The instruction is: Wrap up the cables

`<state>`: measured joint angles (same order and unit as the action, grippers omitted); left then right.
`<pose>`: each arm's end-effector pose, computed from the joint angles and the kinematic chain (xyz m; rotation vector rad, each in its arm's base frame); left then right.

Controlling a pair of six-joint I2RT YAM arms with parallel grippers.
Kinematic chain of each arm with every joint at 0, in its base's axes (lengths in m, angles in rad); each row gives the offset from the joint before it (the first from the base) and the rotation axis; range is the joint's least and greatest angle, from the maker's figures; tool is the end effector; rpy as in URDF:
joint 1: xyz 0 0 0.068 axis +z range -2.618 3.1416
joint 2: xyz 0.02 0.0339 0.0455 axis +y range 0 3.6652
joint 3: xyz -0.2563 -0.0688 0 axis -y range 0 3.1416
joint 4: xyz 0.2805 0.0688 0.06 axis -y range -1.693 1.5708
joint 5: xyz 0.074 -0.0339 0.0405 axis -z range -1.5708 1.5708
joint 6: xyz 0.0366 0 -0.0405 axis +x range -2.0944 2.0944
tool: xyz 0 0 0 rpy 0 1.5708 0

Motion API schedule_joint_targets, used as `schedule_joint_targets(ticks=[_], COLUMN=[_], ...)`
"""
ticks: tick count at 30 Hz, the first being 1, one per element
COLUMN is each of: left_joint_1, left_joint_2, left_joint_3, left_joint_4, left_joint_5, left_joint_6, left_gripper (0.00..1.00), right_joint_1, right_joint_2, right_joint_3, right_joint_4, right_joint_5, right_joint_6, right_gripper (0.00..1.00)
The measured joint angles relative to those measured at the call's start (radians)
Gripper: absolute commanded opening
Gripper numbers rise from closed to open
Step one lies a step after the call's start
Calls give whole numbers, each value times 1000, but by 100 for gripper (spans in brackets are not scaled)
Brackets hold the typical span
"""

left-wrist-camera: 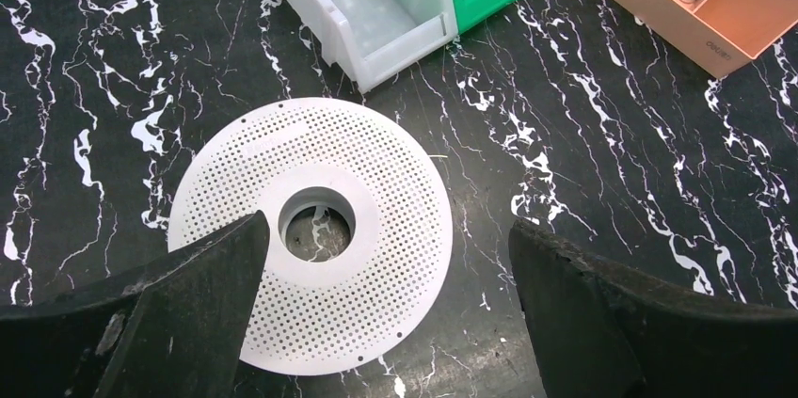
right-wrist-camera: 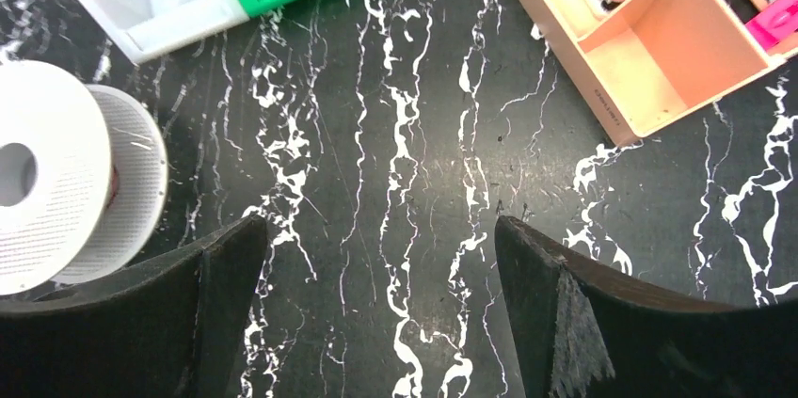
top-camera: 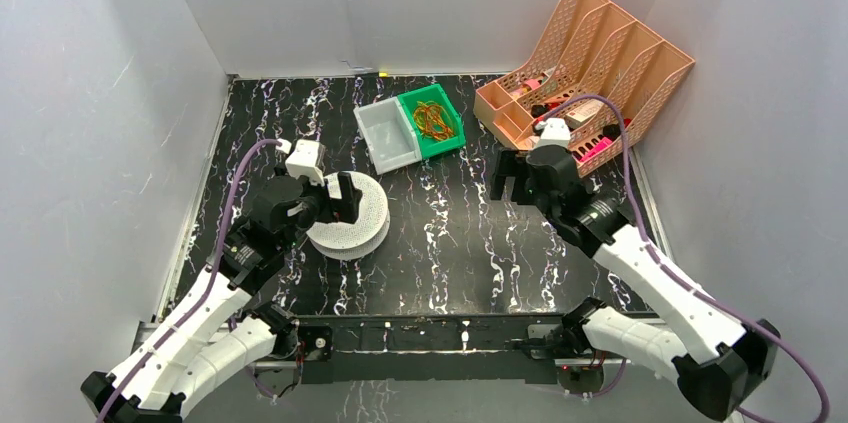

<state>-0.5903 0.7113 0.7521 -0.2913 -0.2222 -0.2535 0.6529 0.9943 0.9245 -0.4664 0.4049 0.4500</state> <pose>0.1789 -0.1102 0.3250 0.1501 1.8267 -0.3947 0.2128 0.1446 0.3137 0.0307 2.0690 0.2533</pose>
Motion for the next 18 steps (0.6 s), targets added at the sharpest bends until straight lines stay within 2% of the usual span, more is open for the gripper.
schedule_joint_targets(ticks=[3,9,18], left_joint_1=[0,0,0], left_joint_2=[0,26,54], left_joint_3=[0,0,0], left_joint_4=[0,-1,-4], left_joint_5=[-10,-22,-21], left_joint_6=[6,11,26], left_gripper=[98,98,98], right_joint_1=[0,0,0], right_joint_2=[-67,-79,6], right_joint_3=[-5,-18,-21], right_joint_4=[-9,-29,-30], right_joint_5=[1,-1,-29], right_joint_6=[3,-19,-66], right_gripper=[98,98,98])
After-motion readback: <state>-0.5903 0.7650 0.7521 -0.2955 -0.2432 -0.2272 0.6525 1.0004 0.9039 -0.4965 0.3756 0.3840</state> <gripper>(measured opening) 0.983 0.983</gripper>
